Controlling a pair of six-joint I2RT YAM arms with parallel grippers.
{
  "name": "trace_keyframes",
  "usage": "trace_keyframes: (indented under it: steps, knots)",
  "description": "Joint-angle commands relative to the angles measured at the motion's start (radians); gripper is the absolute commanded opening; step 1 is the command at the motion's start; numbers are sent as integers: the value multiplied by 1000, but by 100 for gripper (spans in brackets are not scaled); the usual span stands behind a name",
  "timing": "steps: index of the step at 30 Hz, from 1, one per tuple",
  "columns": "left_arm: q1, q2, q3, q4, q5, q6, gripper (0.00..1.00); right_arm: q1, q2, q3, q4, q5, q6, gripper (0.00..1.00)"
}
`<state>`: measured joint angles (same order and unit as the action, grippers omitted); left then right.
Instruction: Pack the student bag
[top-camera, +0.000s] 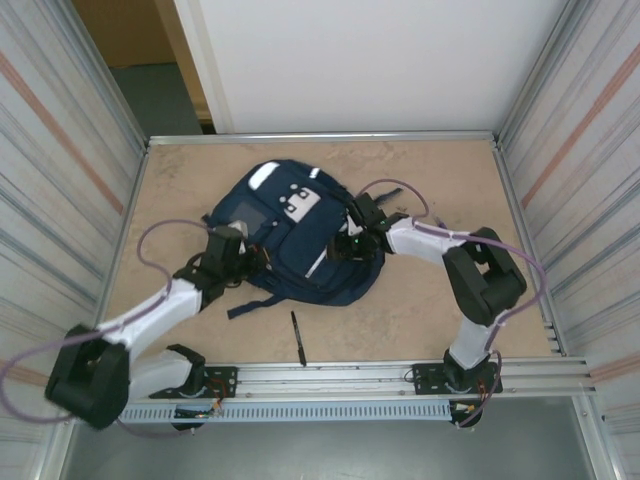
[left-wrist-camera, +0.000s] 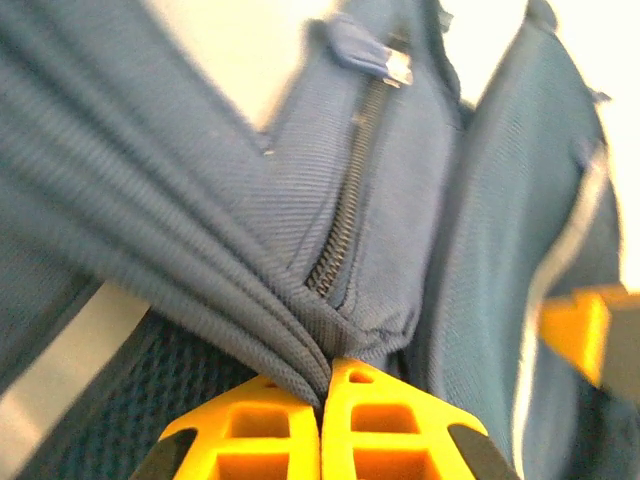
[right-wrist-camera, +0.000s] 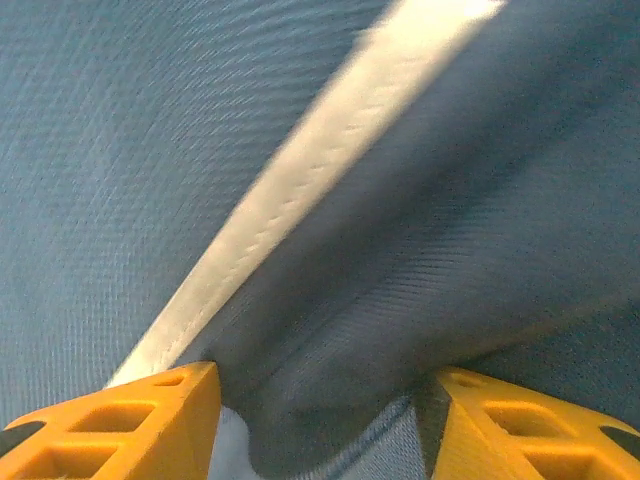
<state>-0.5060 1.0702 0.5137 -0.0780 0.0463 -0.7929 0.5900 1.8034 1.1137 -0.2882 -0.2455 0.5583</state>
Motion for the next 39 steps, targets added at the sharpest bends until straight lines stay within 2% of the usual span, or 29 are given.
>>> trace_keyframes:
  steps: [1, 3, 4, 9, 12, 16, 18, 23, 31, 33, 37, 39]
  knots:
    - [-80, -69, -40, -59, -31, -182, 4, -30, 101, 95, 148, -46, -68, 52]
    - [-79, -69, -45, -50, 2, -226, 4, -18, 75, 43, 338, -94, -107, 53]
    - [-80, -67, -39, -54, 14, -232, 4, -10, 58, 29, 373, -75, -99, 53]
    - [-80, -80, 0, -96, 26, -269, 5, 36, -93, -20, 329, 23, -98, 55]
    - [-80, -100, 11, -92, 32, -283, 4, 74, -180, -50, 213, 73, -83, 55]
    - [-78, -118, 22, -95, 43, -332, 0, 205, -298, -116, 90, 186, -38, 56]
    - [-79, -119, 33, -99, 53, -339, 0, 274, -341, -153, 72, 192, 5, 56]
    - [-79, -103, 59, -114, 74, -362, 0, 388, -331, -146, 50, 150, 100, 56]
    - [-80, -92, 69, -95, 138, -428, 0, 486, -187, -3, 48, 178, 91, 51]
    - [-79, -92, 68, -96, 144, -428, 0, 521, -160, 25, 27, 257, 81, 51]
    - [-79, -99, 52, -91, 141, -459, 0, 603, -111, 79, -88, 617, 109, 51]
    - [-78, -102, 42, -64, 152, -472, 0, 638, -89, 96, -124, 733, 147, 52]
